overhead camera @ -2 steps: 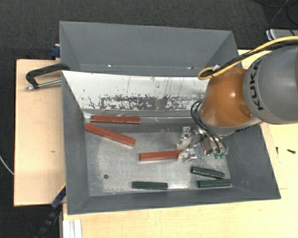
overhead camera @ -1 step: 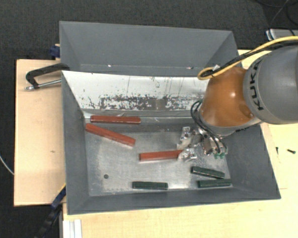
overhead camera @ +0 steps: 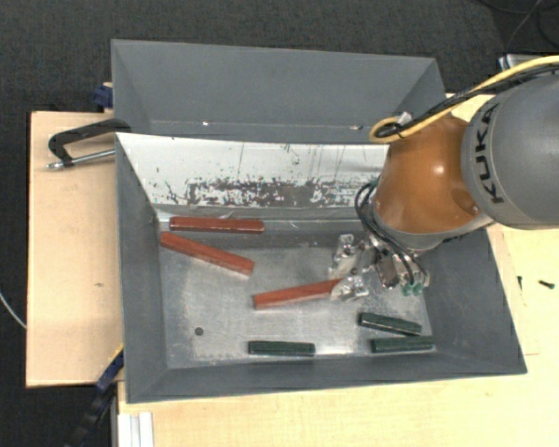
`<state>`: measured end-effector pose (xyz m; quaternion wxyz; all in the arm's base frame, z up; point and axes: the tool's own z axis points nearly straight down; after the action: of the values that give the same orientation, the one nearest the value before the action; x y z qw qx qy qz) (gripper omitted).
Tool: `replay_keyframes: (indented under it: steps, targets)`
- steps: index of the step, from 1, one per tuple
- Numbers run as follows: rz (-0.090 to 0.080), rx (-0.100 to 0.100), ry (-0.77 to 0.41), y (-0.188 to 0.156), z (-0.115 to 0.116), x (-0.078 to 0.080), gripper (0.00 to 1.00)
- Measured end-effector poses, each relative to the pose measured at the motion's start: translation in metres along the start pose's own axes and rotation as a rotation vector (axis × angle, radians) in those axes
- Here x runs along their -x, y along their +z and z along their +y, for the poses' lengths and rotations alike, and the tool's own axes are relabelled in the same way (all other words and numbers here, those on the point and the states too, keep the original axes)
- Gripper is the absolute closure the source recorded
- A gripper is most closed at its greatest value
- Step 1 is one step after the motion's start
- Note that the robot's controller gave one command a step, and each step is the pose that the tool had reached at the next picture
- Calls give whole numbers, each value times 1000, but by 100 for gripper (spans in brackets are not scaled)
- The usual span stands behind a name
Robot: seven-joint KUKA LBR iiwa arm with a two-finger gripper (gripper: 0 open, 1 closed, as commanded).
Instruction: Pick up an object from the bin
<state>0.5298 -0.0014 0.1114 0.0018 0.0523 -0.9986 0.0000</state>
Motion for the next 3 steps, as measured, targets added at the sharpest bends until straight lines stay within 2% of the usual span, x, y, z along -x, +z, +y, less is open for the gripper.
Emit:
replay_keyframes:
  steps: [1,2,3]
  targets:
    - [-17,-1,-53,-30,8,2,100]
    - [3,1,-52,-23,21,8,100]
    - [-22,-1,-67,-26,35,20,100]
